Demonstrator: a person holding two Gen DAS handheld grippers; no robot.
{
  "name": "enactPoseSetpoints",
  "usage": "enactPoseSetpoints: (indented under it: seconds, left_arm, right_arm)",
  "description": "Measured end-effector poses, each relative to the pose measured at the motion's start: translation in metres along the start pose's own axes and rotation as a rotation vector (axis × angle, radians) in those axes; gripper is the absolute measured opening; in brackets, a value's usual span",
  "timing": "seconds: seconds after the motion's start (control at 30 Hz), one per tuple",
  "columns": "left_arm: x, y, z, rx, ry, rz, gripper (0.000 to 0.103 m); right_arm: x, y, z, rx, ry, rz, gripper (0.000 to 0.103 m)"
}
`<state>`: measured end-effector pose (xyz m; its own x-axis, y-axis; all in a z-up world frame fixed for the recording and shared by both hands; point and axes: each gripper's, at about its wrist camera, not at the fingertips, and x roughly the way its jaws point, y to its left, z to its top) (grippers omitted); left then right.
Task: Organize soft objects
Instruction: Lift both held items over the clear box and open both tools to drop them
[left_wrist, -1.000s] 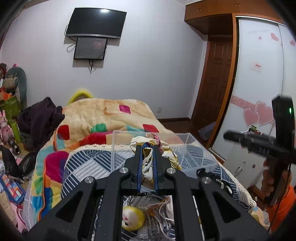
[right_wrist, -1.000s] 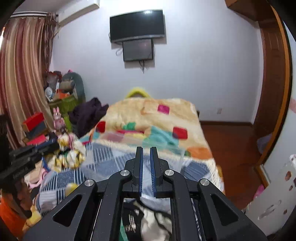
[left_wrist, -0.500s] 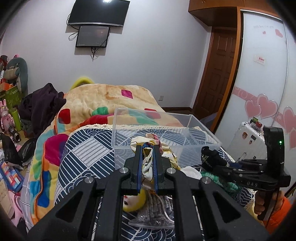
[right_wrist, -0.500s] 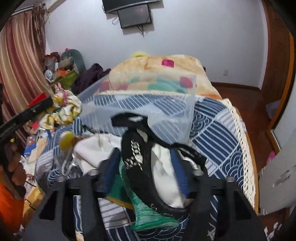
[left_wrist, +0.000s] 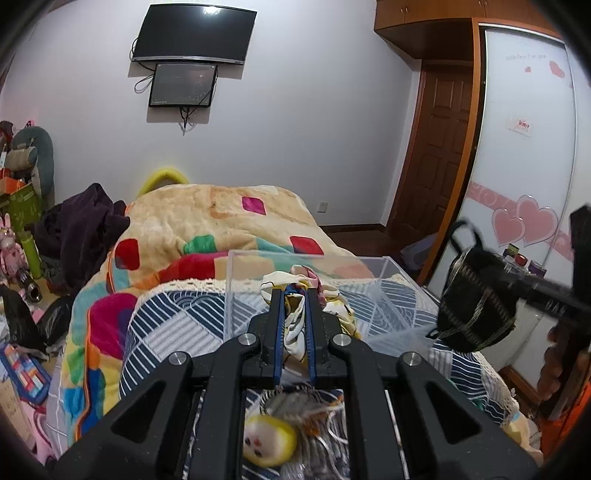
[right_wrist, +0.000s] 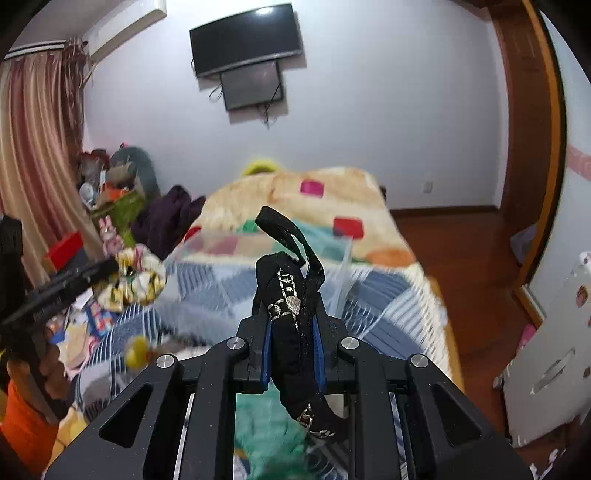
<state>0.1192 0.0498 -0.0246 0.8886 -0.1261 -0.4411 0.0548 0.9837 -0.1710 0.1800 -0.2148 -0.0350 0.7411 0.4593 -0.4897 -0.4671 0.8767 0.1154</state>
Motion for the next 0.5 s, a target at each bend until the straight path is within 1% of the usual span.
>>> enactPoseSetpoints:
  seconds: [0.2, 0.27, 0.3, 0.4, 0.5]
  left_arm:
    - [0.024, 0.008, 0.013, -0.017, 0.035, -0.002, 0.009]
    - [0.033, 0.009, 0.016, -0.017, 0.051, 0.004, 0.009]
    - [0.04, 0.011, 0.017, -0.015, 0.066, 0.006, 0.009]
    - [0.058, 0.012, 0.017, -0.008, 0.114, -0.004, 0.009]
    - [0.076, 0.013, 0.015, 0.007, 0.165, -0.001, 0.009]
  right_arm:
    - [-0.006, 0.008, 0.035, -0.035, -0.1, -0.02, 0.016]
    - [0.0, 0.013, 0.04, -0.046, -0.113, -0.013, 0.016]
    - [0.004, 0.017, 0.045, -0.062, -0.119, -0.024, 0.016]
    - [0.021, 0.025, 0.048, -0.089, -0.108, -0.028, 0.016]
    - [0.044, 0.03, 0.044, -0.109, -0.077, -0.049, 0.016]
